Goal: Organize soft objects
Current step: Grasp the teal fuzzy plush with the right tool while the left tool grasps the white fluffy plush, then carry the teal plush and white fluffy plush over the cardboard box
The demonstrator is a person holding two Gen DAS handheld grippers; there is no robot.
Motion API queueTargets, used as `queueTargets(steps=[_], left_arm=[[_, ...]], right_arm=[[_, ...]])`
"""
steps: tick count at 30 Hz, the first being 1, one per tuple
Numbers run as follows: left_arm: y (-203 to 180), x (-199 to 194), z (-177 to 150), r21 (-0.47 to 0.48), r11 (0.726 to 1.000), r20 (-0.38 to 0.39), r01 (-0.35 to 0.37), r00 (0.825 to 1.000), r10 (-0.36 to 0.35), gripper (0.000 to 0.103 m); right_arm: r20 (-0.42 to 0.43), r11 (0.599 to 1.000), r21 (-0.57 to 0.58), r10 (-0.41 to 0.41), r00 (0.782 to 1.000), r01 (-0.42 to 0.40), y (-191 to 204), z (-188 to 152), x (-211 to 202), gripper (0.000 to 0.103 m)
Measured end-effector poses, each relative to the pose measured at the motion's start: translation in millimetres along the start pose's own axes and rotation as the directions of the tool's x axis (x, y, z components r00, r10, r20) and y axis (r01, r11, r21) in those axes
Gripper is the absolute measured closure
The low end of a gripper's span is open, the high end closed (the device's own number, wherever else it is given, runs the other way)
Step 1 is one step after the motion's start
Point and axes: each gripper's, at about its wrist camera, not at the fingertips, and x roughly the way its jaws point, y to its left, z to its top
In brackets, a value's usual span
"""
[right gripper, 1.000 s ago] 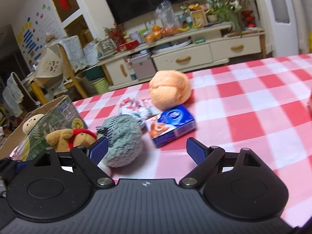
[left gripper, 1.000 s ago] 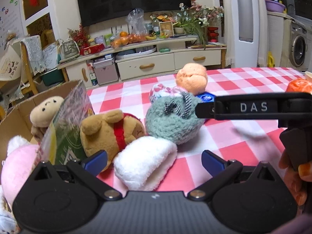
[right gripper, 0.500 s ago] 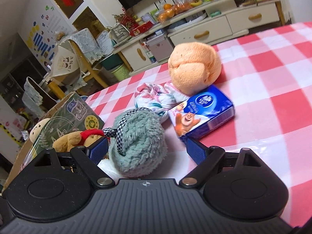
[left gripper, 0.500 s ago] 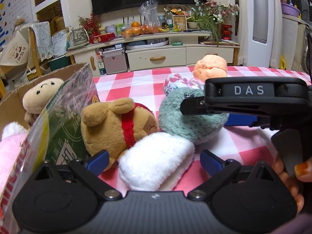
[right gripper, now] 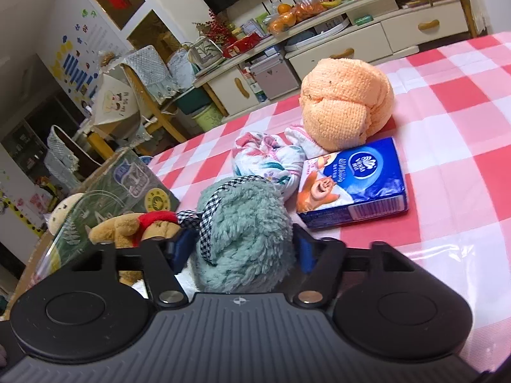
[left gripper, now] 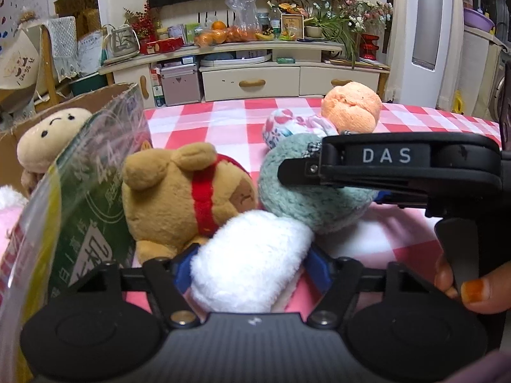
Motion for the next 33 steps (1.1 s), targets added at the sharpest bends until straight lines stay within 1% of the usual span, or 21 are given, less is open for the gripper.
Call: queueTargets(steps=[5, 8, 13, 19, 21, 27, 33], left_arm=[[0, -1, 0, -0.02, 0.999, -0.006, 0.026, 1.0, -0.026, 0.056], [1, -2, -1, -0.041, 0.998, -0.013, 0.047, 0.999, -0.048, 0.059], [1, -3, -3, -0.068, 0.996, -0.015, 0.064, 0.998, -0.065, 0.063], [8, -5, -2, -0.126, 0.989, -0.018, 0.082, 0.996, -0.085, 0.065], [9, -7, -3, -0.138, 0.987, -0.018, 0.086, 0.996, -0.09, 0.066], [8, -13, -1, -0.147, 0.983, -0.001, 0.11, 0.994, -0.112, 0.066], [9, -26, 0, -0.145, 0.982, 0.025, 0.12, 0.993, -0.118, 0.066]], right_arm=[[-0.003, 1.0, -0.017, -0.004, 1.0, 0.004, 5, 2, 1, 0.035], [-0.008, 1.0, -0.015, -0.009, 1.0, 0.009, 3, 2, -1, 0.037], [-0.007, 0.999, -0.01, -0.035, 0.999, 0.035, -2, 3, -8, 0.037], [-0.004, 0.999, 0.028, -0.031, 1.0, 0.031, -12, -2, -17, 0.038], [0.002, 0.999, 0.02, -0.039, 0.999, 0.039, -11, -5, -20, 0.038], [0.019, 0.998, 0.001, -0.06, 0.998, 0.06, -7, -12, -29, 0.038], [0.066, 0.995, -0.021, -0.092, 0.994, 0.093, -5, -11, -42, 0.038]])
